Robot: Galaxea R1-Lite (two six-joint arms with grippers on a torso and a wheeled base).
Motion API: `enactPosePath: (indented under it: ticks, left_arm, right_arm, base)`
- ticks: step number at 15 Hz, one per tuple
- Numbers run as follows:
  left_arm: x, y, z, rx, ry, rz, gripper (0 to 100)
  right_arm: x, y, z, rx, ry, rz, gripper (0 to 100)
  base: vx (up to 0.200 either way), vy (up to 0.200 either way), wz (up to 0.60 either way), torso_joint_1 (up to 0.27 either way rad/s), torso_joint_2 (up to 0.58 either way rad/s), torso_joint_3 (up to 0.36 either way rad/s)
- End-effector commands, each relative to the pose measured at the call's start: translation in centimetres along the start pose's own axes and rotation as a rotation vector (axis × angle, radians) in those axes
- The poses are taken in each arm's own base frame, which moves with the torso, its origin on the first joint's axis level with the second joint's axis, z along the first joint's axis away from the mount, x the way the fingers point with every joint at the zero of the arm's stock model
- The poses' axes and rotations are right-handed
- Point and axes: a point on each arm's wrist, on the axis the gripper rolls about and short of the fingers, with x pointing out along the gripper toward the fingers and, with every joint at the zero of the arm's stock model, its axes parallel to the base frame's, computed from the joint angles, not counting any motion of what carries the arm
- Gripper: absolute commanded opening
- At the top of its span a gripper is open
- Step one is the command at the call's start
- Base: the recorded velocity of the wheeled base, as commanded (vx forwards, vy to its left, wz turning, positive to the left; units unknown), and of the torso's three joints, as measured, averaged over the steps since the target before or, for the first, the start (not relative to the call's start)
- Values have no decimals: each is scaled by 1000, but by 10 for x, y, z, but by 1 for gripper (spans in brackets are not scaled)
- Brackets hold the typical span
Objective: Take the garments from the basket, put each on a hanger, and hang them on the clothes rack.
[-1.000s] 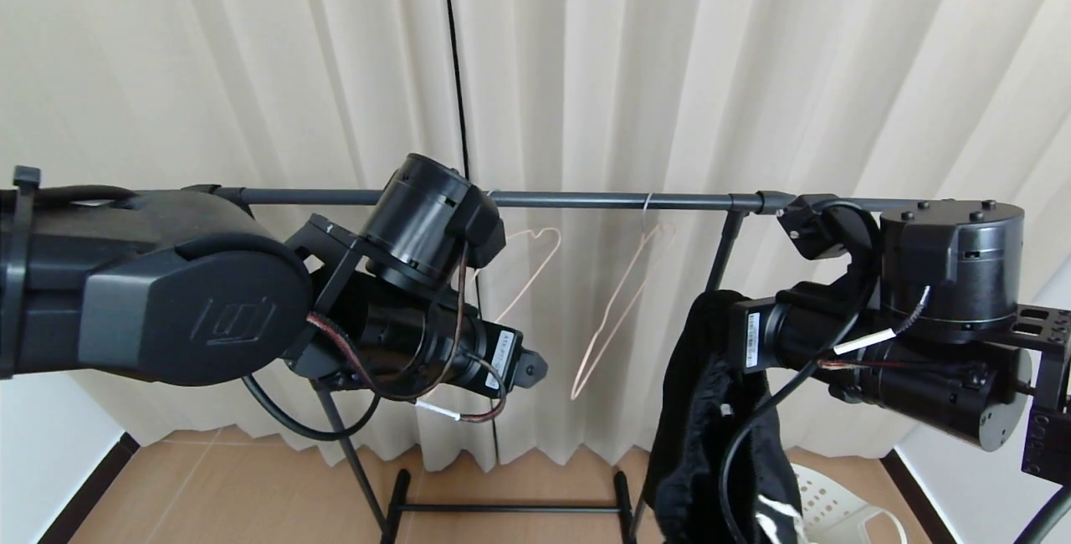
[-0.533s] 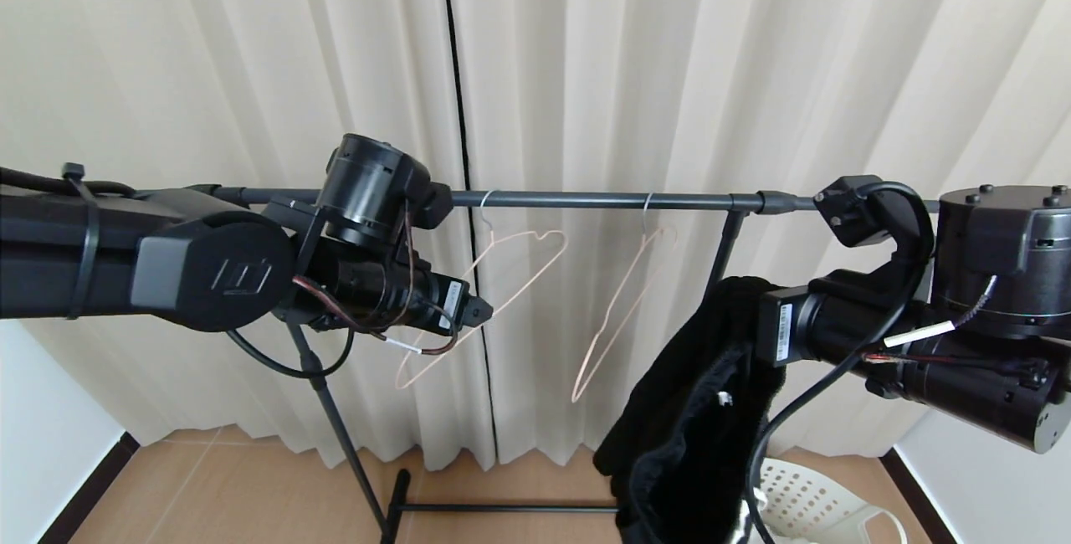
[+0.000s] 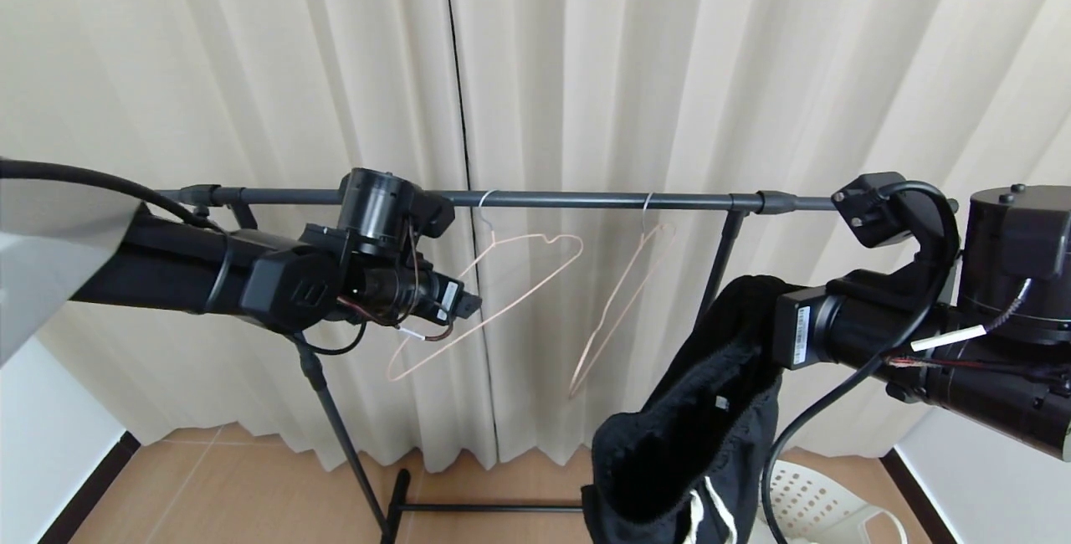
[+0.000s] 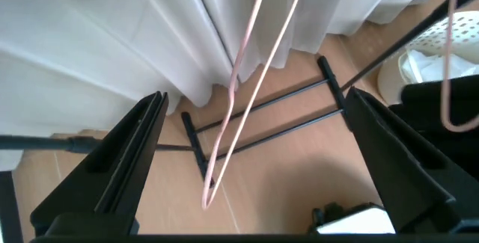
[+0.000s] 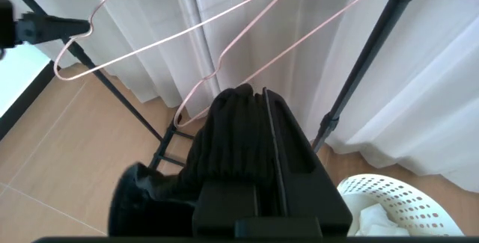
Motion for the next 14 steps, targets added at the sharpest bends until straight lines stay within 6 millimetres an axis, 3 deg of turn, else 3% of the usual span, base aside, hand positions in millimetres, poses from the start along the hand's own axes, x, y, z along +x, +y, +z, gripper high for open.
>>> enactPosePath:
  ticks: [1, 5, 14]
  left_arm:
    - [31, -5, -15, 30, 34, -3, 100]
    - [61, -9, -23, 28, 2, 3, 100]
    - [78, -6, -24, -13, -71, 23, 100]
  right_arm:
    - [-3, 0, 1, 1, -11, 3, 0]
    - [-3, 0, 1, 1, -11, 3, 0]
    - [-3, 0, 1, 0, -8, 2, 0]
  base:
    - [0, 0, 0, 0, 0, 0]
    - [0, 0, 0, 0, 0, 0]
    - [0, 0, 0, 0, 0, 0]
